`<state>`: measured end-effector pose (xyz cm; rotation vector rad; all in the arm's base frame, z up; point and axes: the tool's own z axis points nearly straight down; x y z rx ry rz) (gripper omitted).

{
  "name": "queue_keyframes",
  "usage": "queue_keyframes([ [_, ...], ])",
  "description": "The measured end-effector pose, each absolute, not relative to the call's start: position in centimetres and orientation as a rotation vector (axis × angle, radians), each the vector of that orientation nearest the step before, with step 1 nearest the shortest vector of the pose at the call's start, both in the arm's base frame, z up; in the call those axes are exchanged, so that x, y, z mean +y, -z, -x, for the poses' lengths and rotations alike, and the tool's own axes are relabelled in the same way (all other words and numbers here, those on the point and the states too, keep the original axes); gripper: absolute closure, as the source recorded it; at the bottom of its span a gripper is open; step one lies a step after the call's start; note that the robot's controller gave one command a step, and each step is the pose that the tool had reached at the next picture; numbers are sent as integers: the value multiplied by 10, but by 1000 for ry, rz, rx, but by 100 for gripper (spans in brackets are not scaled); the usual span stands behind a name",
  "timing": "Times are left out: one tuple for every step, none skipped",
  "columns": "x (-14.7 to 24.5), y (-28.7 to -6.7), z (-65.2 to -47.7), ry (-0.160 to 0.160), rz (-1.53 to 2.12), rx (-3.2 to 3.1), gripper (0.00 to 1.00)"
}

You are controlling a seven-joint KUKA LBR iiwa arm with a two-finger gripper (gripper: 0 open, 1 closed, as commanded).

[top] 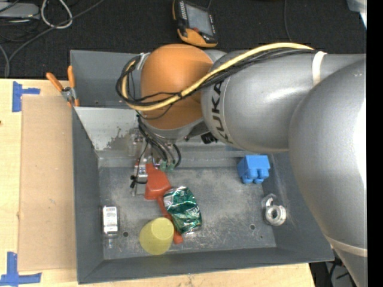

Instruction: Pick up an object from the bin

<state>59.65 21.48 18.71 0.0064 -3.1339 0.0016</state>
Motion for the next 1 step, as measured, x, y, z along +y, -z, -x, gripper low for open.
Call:
queue_keyframes([
  [213, -192, -598, 0, 4, -3140, 0],
])
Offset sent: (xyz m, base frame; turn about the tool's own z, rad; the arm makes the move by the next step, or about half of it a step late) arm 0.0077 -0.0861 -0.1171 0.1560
